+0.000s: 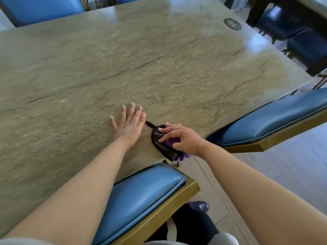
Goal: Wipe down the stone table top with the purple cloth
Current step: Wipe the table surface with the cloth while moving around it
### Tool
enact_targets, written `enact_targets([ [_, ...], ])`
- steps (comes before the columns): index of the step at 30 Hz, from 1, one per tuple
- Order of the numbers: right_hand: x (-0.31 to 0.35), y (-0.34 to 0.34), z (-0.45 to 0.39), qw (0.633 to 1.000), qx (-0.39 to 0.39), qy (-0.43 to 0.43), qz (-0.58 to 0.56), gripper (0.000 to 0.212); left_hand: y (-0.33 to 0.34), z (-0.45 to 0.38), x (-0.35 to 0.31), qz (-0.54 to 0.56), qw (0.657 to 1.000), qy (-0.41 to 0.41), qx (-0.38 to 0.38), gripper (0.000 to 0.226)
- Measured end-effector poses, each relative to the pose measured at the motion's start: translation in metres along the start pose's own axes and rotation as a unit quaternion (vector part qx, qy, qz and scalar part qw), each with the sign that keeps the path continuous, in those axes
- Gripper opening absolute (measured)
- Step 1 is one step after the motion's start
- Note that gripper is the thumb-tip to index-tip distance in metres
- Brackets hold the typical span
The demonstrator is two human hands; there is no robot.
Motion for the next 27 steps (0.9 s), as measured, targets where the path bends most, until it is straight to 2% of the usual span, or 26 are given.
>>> enact_targets([
  [2, -0.009, -0.011, 0.022, 0.996, -0.002, 0.073, -0.05, 0.046, 0.0, 0.001, 0.0, -0.001, 1.0, 0.006, 0.003, 0.059],
  [4, -0.005, -0.024, 0.036, 0.987, 0.033, 0.139, -0.076, 0.046, -0.001, 0.002, 0.002, -0.006, 1.0, 0.006, 0.005, 0.059],
  [6, 0.01, -0.034, 0.035, 0.982, 0.049, 0.158, -0.091, 0.05, -0.005, 0.005, 0.004, -0.005, 1.0, 0.011, 0.016, 0.06],
  [9, 0.033, -0.034, 0.005, 0.97, -0.064, 0.1, -0.21, 0.058, -0.014, 0.011, 0.01, 0.019, 0.999, 0.014, 0.036, 0.06],
  [10, 0.035, -0.03, -0.01, 0.974, -0.104, 0.08, -0.183, 0.058, -0.017, 0.013, 0.016, 0.022, 0.999, -0.005, 0.033, 0.059],
  [11, 0.032, -0.023, -0.027, 0.986, -0.121, 0.062, -0.097, 0.056, -0.02, 0.015, 0.024, 0.023, 0.999, -0.035, 0.027, 0.058],
  [13, 0.022, -0.004, -0.053, 0.988, -0.101, 0.063, 0.102, 0.052, -0.023, 0.022, 0.044, 0.028, 0.996, -0.086, 0.023, 0.057],
  [15, 0.019, 0.009, -0.069, 0.976, -0.073, 0.077, 0.191, 0.054, -0.021, 0.027, 0.059, 0.04, 0.996, -0.077, 0.036, 0.057],
  [20, 0.046, 0.026, -0.093, 0.971, 0.052, -0.022, 0.234, 0.071, -0.011, 0.024, 0.07, 0.137, 0.99, -0.04, 0.005, 0.052],
  [23, 0.06, 0.047, -0.097, 0.957, 0.124, -0.072, 0.253, 0.077, -0.01, 0.024, 0.073, 0.235, 0.971, -0.01, -0.026, 0.05],
  [27, 0.071, 0.062, -0.082, 0.929, 0.222, -0.134, 0.265, 0.076, -0.011, 0.025, 0.074, 0.254, 0.966, 0.008, -0.037, 0.043],
])
Point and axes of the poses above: each hand's wrist, its own z-axis away from the middle knuckle, its own y-axis out of the palm, x = y × z, the point moved 1 cm from there along -z, towards the middle knuckle, and after that the axes turned 8 degrees about x, right-handed, at the moved point
